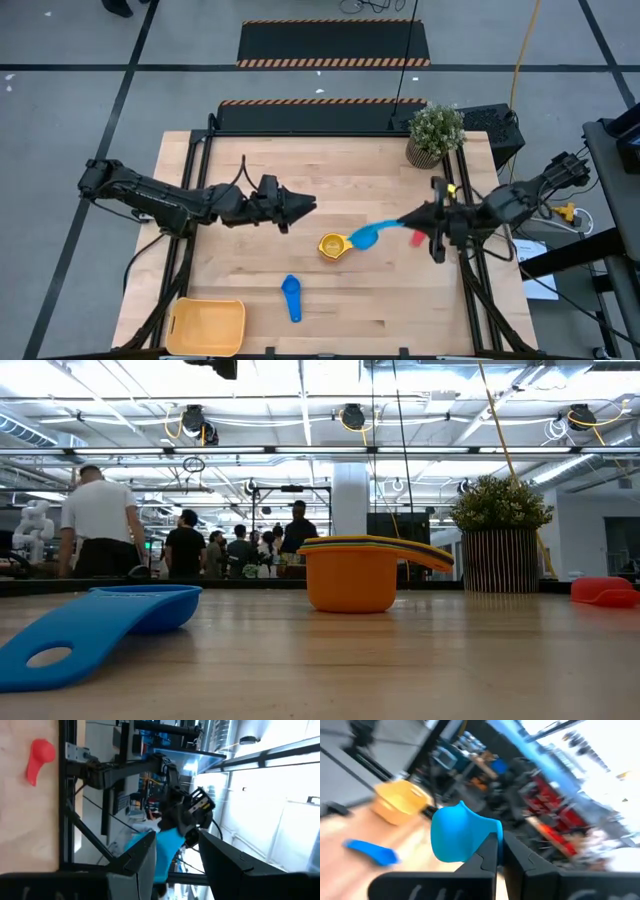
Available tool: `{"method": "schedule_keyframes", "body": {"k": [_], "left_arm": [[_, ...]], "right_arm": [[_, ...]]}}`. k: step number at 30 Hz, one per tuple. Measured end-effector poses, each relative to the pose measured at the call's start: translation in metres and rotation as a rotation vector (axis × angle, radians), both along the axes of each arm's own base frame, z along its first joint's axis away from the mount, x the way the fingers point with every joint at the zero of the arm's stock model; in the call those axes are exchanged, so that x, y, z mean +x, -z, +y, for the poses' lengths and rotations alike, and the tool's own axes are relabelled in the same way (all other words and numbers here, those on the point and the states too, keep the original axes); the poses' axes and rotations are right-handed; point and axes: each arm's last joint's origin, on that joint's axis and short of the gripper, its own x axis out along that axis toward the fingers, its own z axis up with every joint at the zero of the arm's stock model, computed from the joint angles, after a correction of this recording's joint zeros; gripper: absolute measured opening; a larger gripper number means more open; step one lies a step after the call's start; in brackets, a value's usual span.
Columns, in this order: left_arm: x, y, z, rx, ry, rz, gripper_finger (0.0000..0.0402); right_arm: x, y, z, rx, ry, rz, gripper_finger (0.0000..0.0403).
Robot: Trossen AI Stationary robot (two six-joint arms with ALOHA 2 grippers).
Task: Nest measuring cups in basket
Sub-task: Stack the light blue measuring cup on top of the yellow measuring cup
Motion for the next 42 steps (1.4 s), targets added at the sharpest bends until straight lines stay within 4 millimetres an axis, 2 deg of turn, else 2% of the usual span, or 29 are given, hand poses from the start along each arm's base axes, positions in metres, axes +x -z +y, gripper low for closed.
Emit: {"method": "schedule_keyframes", "body": {"k": [6,18,28,42], "left_arm": [[-0.001,-0.01,-0.002,-0.044,0.009,-0.105,0.0149],[-0.003,-0.016,0.0,-0.143,0.019,-0.183,0.0149],[0.0,-0.016,0.009,-0.12,0.106,-0.175,0.0149],[0.003,-0.014,0.037,-0.092,0.181,-0.152,0.0149]], "right_arm": [[-0.001,-0.003,-0.003,-0.267,0.061,-0.023,0.0],[0.017,0.0,0.008,-0.667,0.059,-0.057,0.0],[0.035,0.006,0.017,-0.744,0.058,-0.063,0.0],[0.036,0.007,0.018,-0.772,0.063,-0.064,0.0]]}}
